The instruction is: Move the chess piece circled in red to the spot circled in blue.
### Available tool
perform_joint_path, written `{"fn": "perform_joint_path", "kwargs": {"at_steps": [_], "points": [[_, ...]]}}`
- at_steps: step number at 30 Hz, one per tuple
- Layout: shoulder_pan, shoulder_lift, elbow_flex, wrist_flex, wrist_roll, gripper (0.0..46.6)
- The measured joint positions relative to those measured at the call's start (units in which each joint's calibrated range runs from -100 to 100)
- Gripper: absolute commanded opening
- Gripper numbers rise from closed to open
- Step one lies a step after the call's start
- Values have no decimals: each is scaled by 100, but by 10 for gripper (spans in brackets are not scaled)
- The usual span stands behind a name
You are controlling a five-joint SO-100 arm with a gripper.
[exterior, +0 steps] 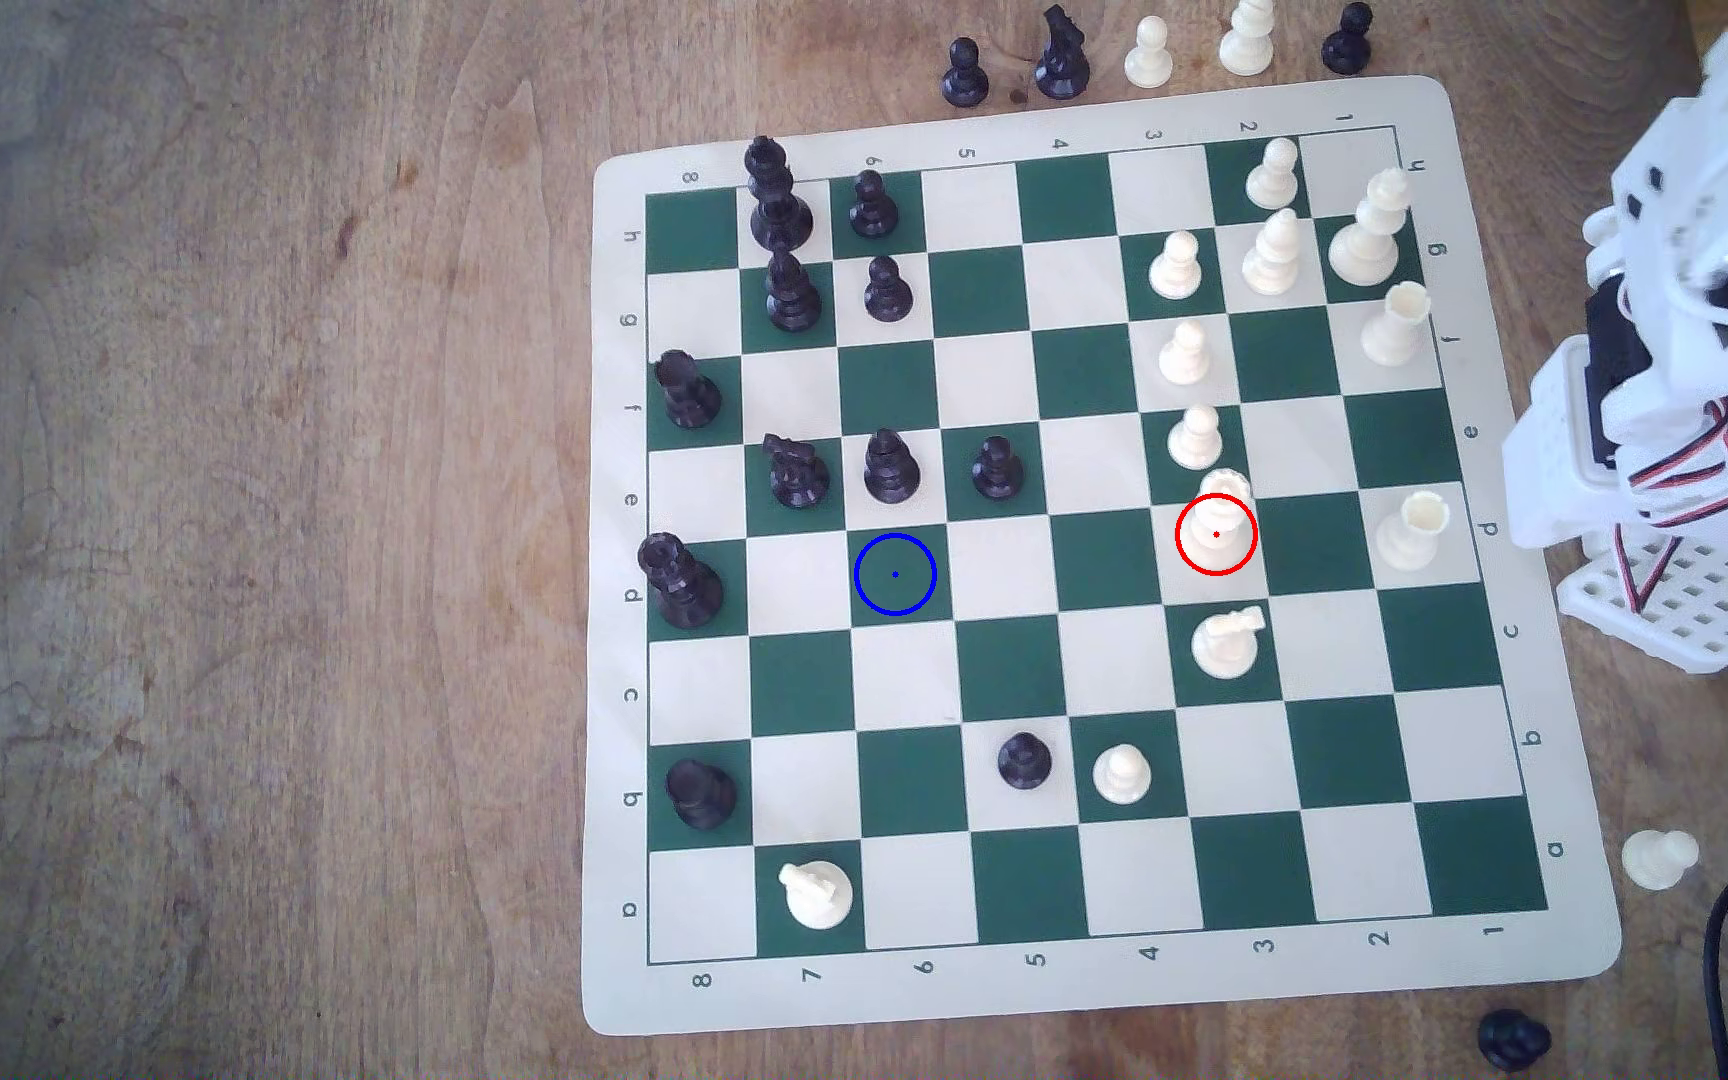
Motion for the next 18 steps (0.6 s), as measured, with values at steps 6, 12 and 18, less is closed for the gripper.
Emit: {"fn": "perform_joint_path", "kwargs": {"at_steps": [6,12,18], "points": [[0,8,-18,1235,0,2],[29,0,-27,2709,-10,2],[221,0,-36,4143,-20,2]]}}
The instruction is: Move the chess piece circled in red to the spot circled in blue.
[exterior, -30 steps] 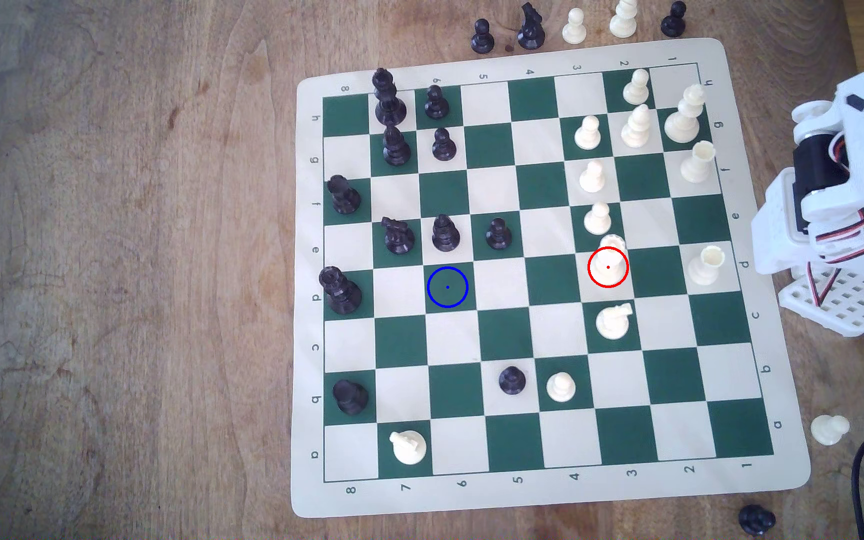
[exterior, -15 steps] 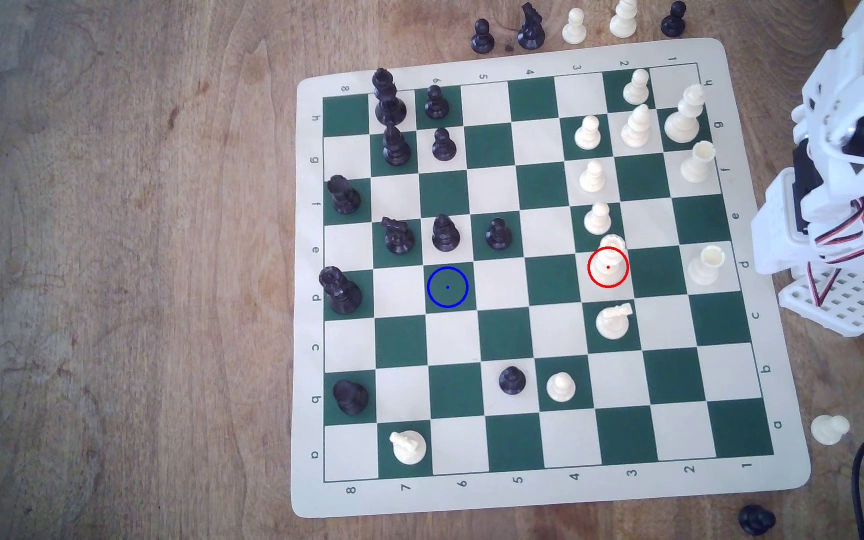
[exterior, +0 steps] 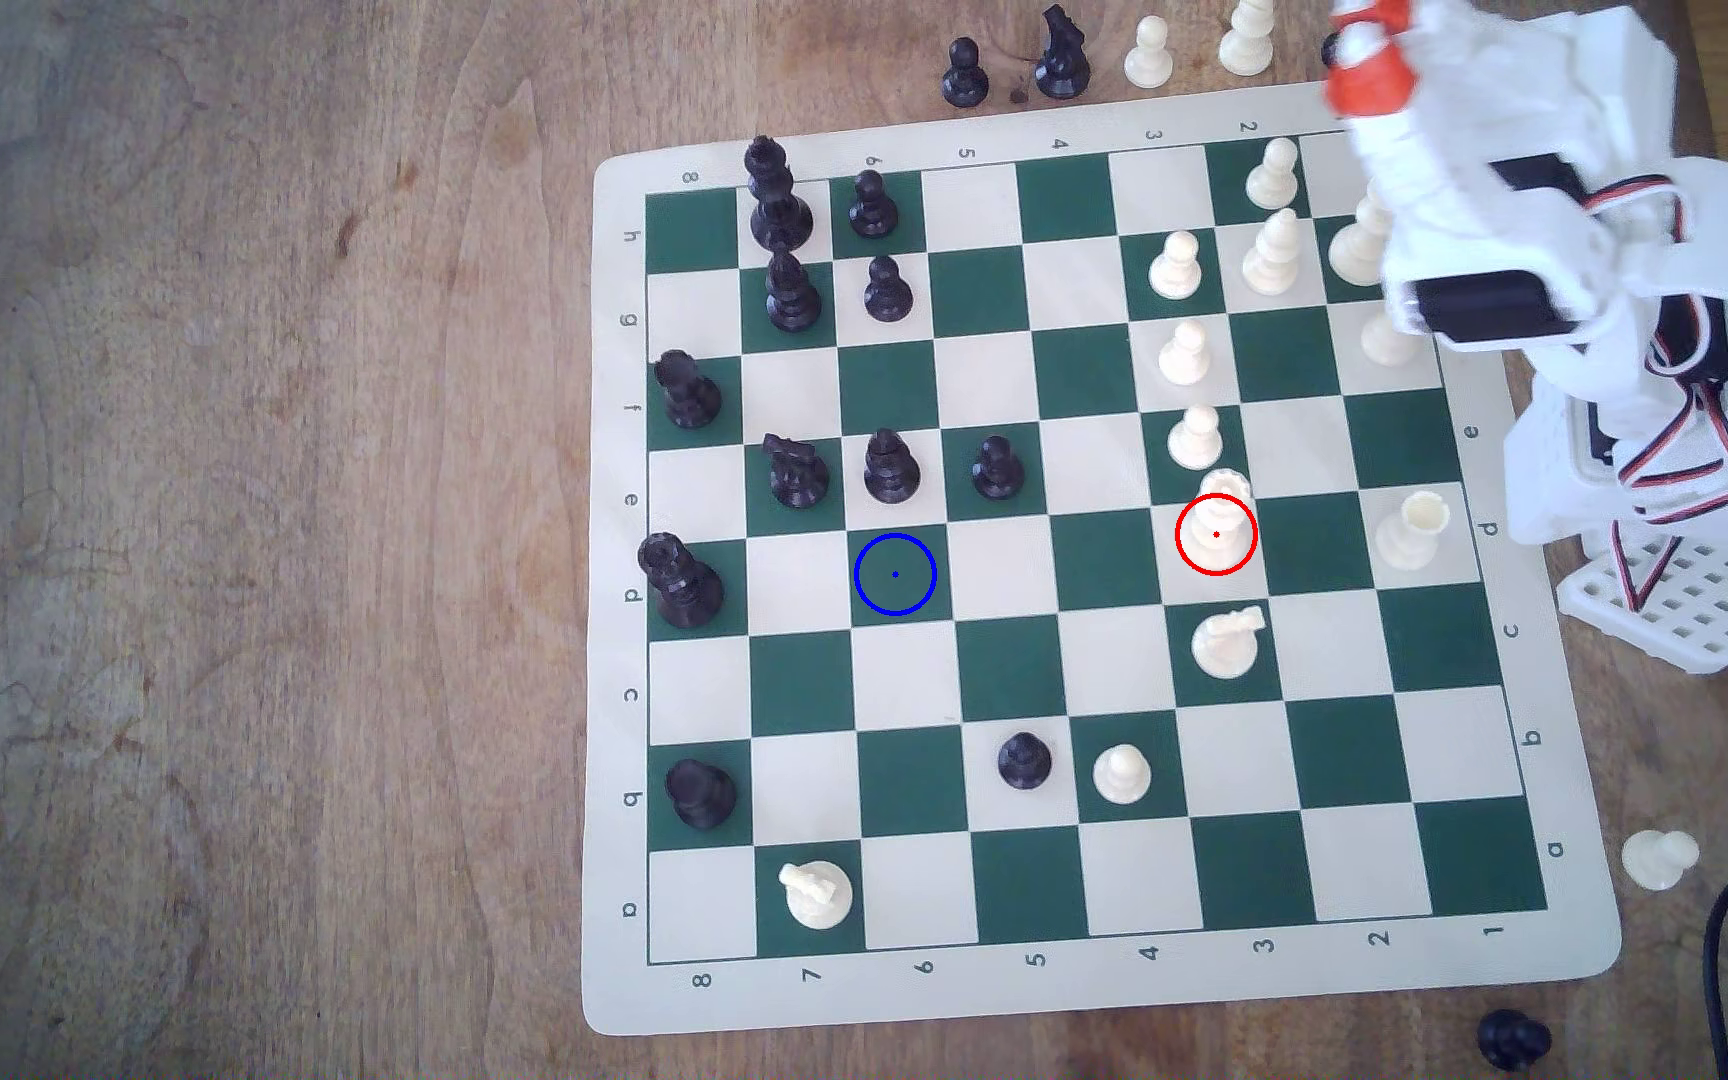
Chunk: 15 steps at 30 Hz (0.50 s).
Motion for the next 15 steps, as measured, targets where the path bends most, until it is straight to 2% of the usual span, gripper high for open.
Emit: {"fn": "perform_joint_path", "kwargs": {"at_steps": [4,13,15], "points": [[118,34,-244,948,0,2],[258,193,-2160,5912,39,9],[236,595,-2937,7267,-88,15]]}}
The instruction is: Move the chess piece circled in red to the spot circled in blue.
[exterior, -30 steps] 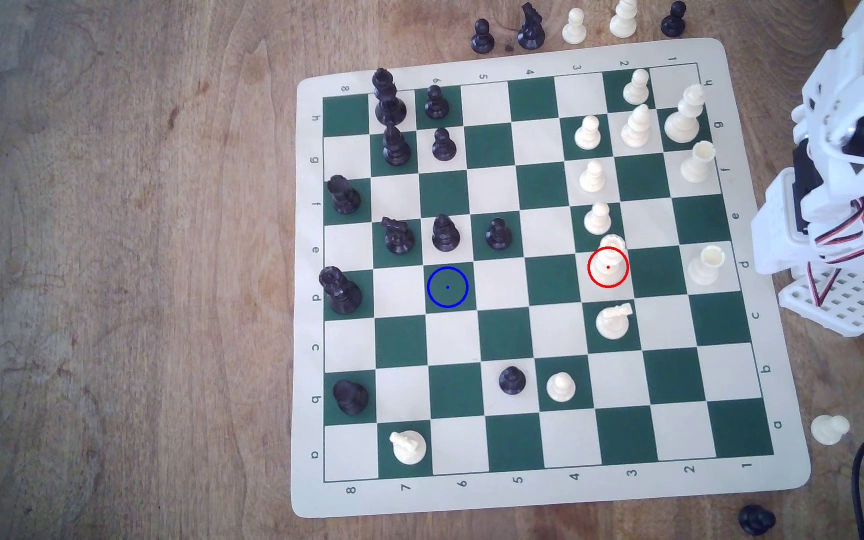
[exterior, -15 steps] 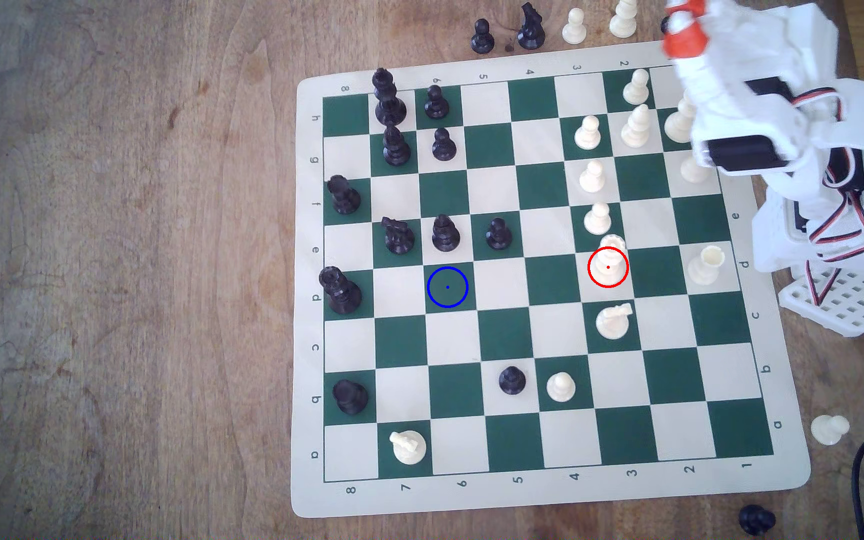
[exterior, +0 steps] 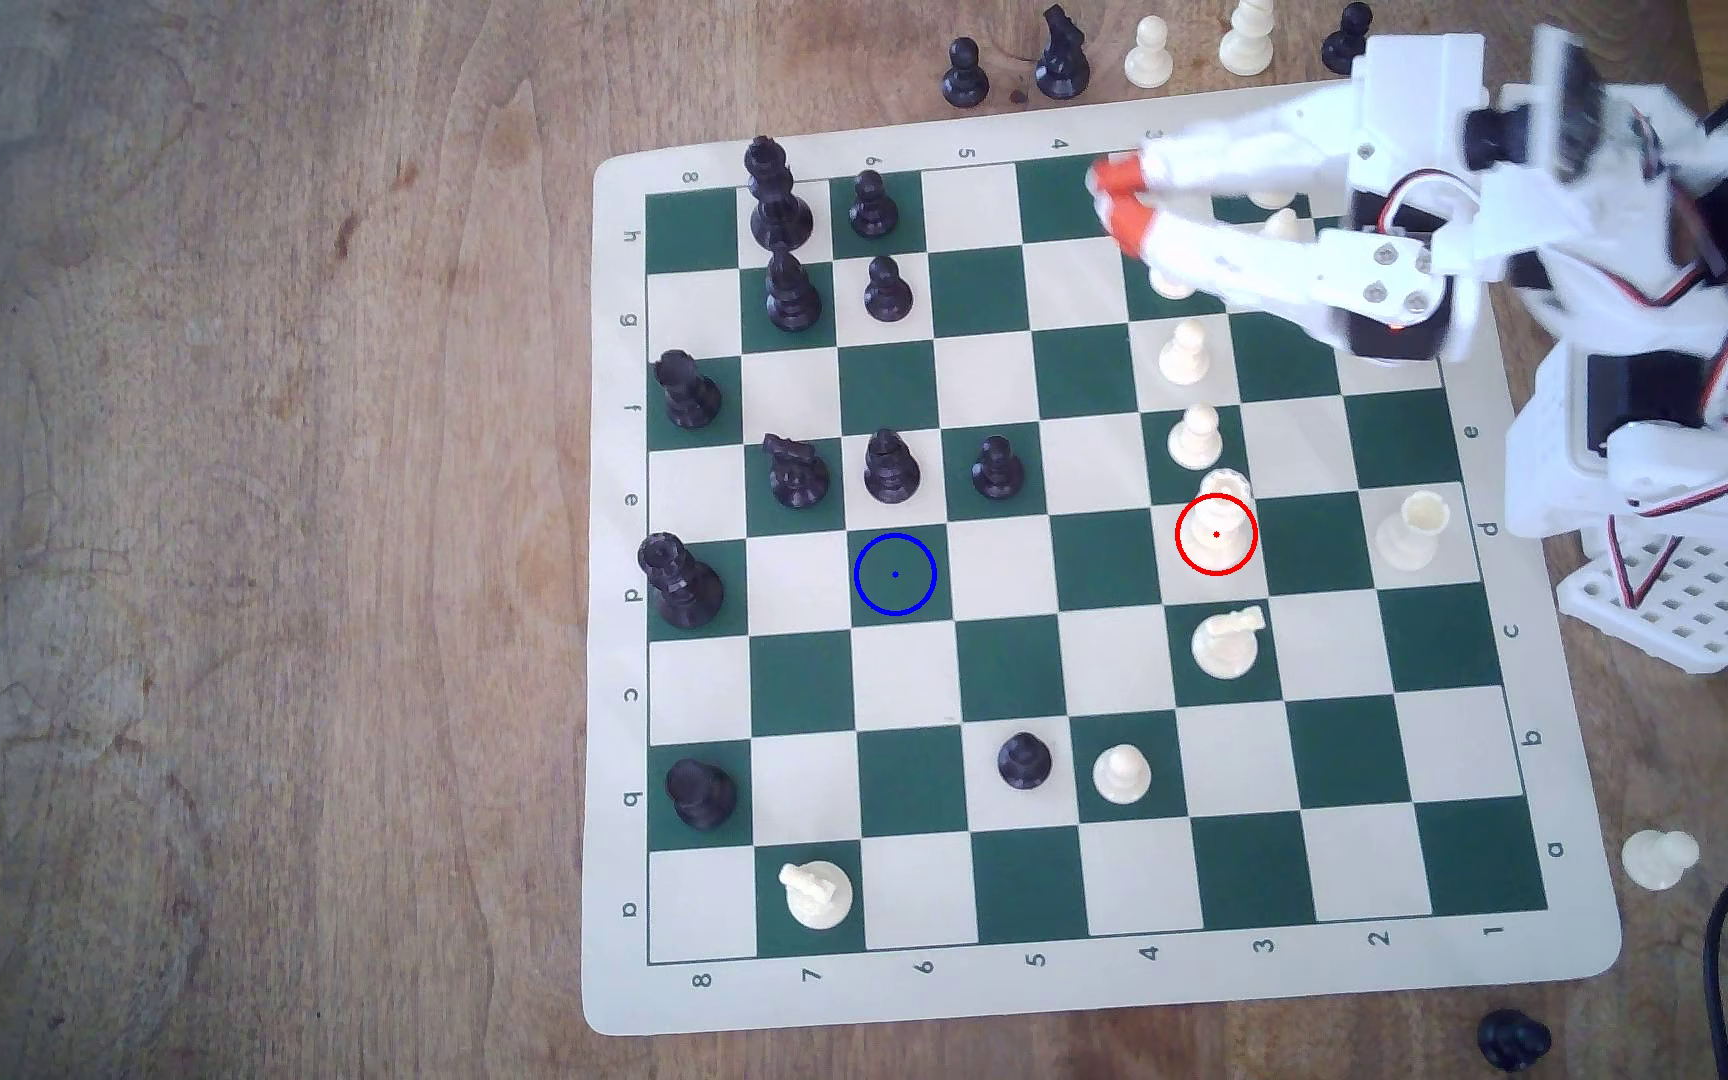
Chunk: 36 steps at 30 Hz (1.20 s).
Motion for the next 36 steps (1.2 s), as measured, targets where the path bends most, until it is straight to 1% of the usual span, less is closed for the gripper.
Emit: {"fn": "perform_joint_path", "kwargs": {"at_steps": [2,3,5,7,9,11,13,16,19,25,27,30,31,36], "points": [[-59,352,-479,813,-147,30],[-88,746,-976,1482,-283,36],[-133,955,-1347,1920,-371,48],[-258,1399,-1726,2550,-493,89],[-339,1709,-1934,2821,-542,134],[-442,2061,-2097,3100,-571,166],[-568,2447,-2151,3323,-537,181],[-583,2656,-2142,3339,-503,206],[-590,2706,-2151,3378,-508,216],[-597,3033,-1871,3378,-532,219],[-634,3058,-1844,3378,-537,216],[-701,3092,-1771,3378,-537,189],[-715,3075,-1699,3323,-542,189],[-863,2773,-913,2797,-586,214]]}}
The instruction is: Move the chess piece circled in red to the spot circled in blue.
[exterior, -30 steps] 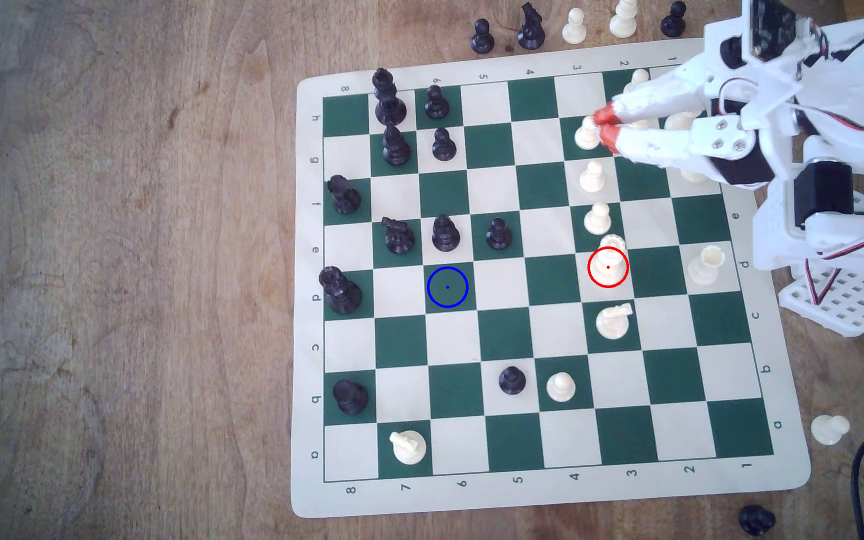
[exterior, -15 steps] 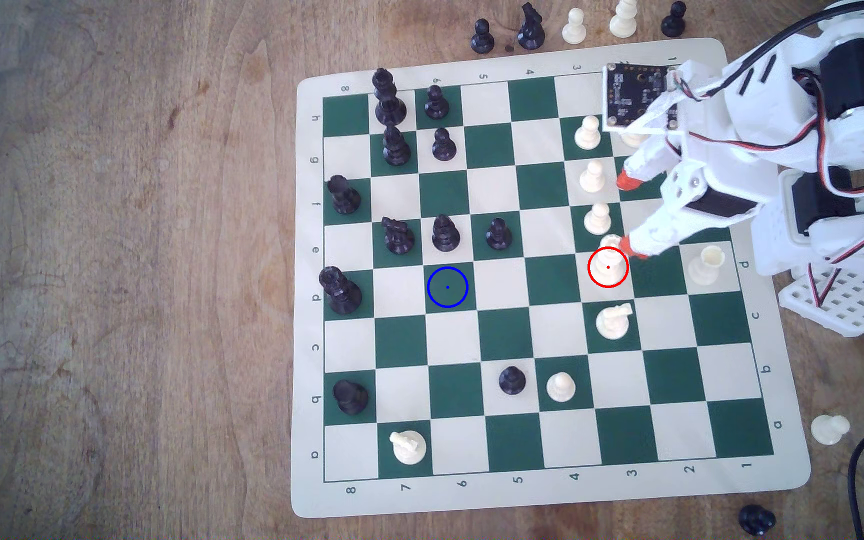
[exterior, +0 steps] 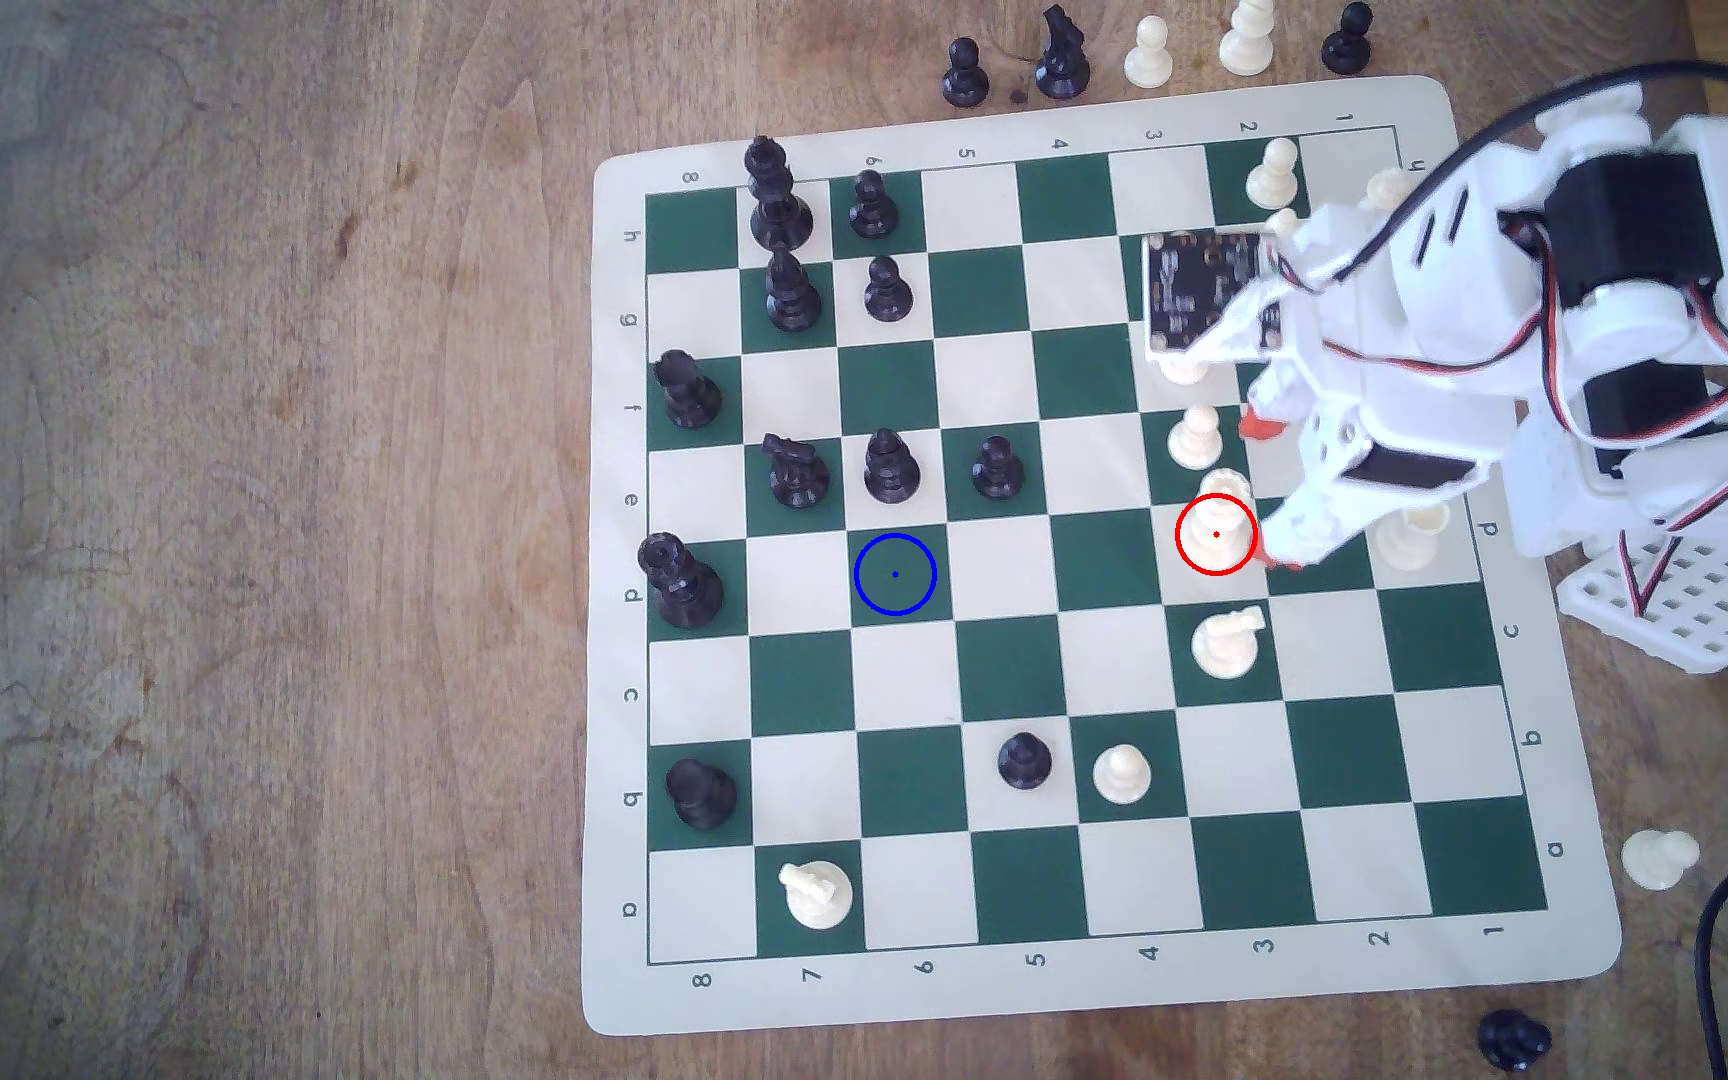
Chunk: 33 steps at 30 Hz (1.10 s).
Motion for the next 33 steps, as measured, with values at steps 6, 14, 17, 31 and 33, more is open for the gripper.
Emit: {"fn": "perform_joint_path", "kwargs": {"at_steps": [6,14,17,31,33], "points": [[-59,-50,208,-247,-39,225],[118,84,208,-343,10,217],[96,184,289,-422,49,215],[103,704,343,-757,59,188],[103,813,343,-797,59,180]]}}
